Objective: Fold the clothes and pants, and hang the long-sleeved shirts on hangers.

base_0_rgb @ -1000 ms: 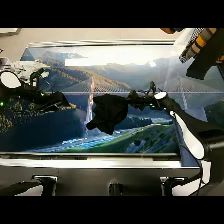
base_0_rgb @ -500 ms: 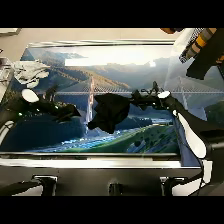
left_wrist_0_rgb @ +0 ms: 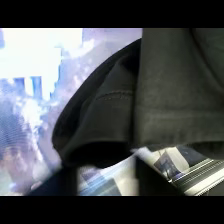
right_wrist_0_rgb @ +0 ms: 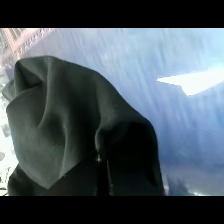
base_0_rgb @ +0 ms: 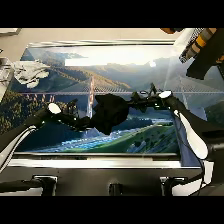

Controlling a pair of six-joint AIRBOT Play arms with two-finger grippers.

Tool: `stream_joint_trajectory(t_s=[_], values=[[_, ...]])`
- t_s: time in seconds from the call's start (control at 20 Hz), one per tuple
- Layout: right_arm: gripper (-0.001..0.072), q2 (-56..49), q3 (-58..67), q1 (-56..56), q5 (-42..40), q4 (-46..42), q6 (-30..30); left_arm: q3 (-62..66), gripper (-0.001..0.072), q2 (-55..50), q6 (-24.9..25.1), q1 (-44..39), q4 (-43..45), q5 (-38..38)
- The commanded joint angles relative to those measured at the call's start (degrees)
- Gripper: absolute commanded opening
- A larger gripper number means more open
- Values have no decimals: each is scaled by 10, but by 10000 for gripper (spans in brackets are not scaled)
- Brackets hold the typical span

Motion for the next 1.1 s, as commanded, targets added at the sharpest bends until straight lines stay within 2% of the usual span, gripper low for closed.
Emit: stream_joint_trajectory(t_s=[0.0, 0.25, 0.55, 0.65, 0.85, 1.05], values=[[38, 14, 0, 0, 10, -3, -2, 12, 14, -7, 11, 3, -9, 13], [37, 102, 0, -2, -33, -46, -15, 103, 10, 45, 19, 62, 16, 8], [37, 306, 0, -2, -67, -110, -16, 257, 9, 180, 19, 123, 86, -38], [37, 384, 0, -2, -66, -130, -12, 297, 9, 240, -16, 133, 131, -48], [37, 541, 0, -2, -66, -142, -8, 325, 10, 382, -129, 146, 226, -47], [38, 643, 0, -2, -73, -149, -5, 324, 10, 482, -153, 146, 252, -48]])
